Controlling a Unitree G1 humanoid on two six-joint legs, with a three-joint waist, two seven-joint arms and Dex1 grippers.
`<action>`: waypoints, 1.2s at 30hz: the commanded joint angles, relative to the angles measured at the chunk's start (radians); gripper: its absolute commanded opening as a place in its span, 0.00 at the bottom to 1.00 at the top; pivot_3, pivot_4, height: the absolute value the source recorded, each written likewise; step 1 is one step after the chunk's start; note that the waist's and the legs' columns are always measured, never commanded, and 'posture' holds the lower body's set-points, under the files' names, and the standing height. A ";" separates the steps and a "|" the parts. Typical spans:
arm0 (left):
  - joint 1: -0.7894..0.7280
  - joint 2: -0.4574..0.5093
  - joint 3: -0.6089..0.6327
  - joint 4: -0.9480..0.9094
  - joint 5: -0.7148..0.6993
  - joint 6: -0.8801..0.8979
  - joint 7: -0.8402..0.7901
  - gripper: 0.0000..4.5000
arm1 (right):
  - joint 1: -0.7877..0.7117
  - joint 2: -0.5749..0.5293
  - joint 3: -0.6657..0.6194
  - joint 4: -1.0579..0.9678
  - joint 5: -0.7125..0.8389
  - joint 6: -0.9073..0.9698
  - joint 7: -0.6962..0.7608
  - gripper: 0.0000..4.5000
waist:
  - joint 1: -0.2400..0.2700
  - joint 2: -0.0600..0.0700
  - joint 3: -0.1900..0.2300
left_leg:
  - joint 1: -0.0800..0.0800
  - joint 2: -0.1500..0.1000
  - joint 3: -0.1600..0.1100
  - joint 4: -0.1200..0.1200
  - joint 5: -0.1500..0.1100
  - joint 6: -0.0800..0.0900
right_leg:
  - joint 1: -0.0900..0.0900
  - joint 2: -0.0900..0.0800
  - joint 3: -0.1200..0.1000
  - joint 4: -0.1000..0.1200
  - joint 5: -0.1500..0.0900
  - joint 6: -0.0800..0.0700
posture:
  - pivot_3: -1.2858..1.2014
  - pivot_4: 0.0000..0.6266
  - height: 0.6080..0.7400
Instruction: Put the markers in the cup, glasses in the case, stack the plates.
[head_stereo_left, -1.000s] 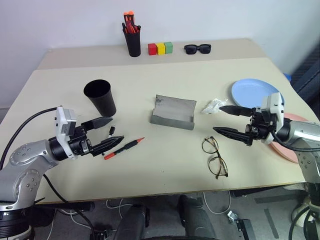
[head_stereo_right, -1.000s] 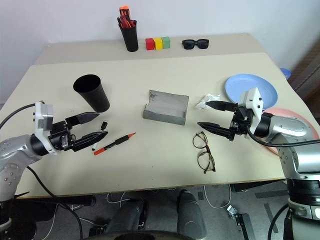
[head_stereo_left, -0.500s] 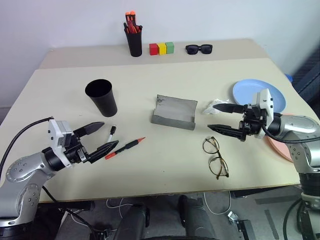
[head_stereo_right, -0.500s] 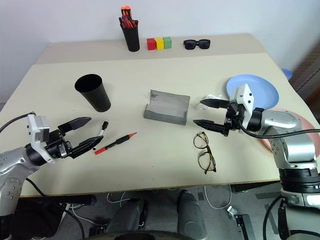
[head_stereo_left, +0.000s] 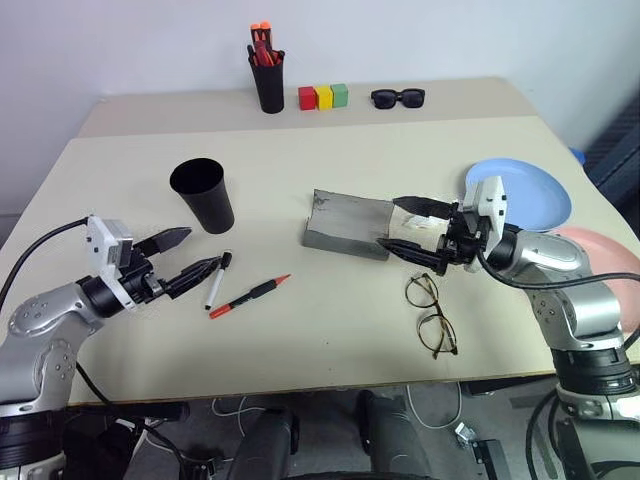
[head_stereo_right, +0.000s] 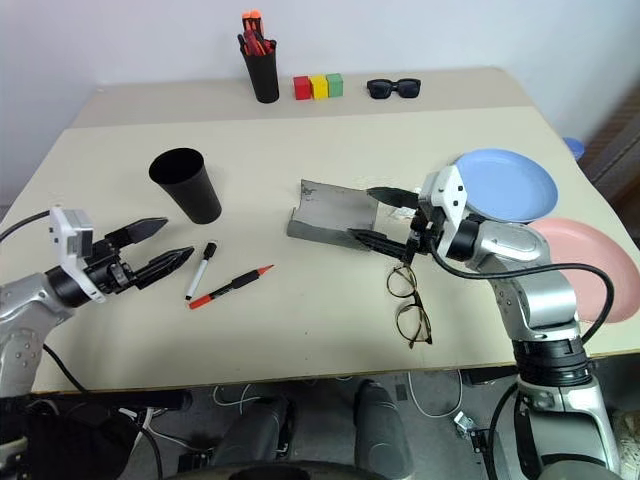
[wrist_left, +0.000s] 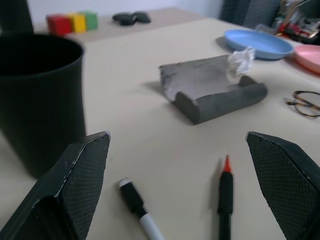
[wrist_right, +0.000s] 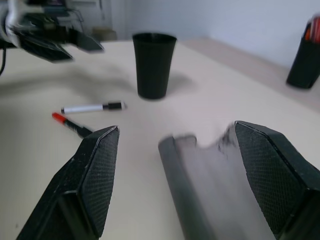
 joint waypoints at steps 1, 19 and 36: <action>-0.058 0.018 -0.052 -0.007 0.012 0.072 0.042 1.00 | 0.033 0.009 -0.044 -0.058 0.011 -0.020 -0.037 0.82 | 0.001 0.000 0.000 | 0.000 0.000 0.000 0.000 0.000 0.000 | 0.000 0.000 0.000 0.000 0.000 0.000 | 0.52 0.24 1.00; -0.257 -0.055 -0.126 -0.178 0.083 0.711 0.534 1.00 | 0.092 0.091 -0.003 -0.099 -0.004 -0.073 -0.123 0.82 | -0.005 -0.001 0.000 | 0.000 0.000 -0.001 -0.001 0.000 0.000 | 0.000 0.001 0.000 0.001 0.000 0.000 | 0.52 0.24 1.00; -0.327 -0.301 -0.133 -0.220 0.161 0.914 0.789 1.00 | 0.105 0.083 -0.005 -0.105 0.003 -0.056 -0.127 0.82 | 0.000 -0.001 0.000 | 0.000 0.000 -0.002 0.000 0.000 -0.001 | 0.001 0.001 0.000 0.000 0.000 0.000 | 0.52 0.24 1.00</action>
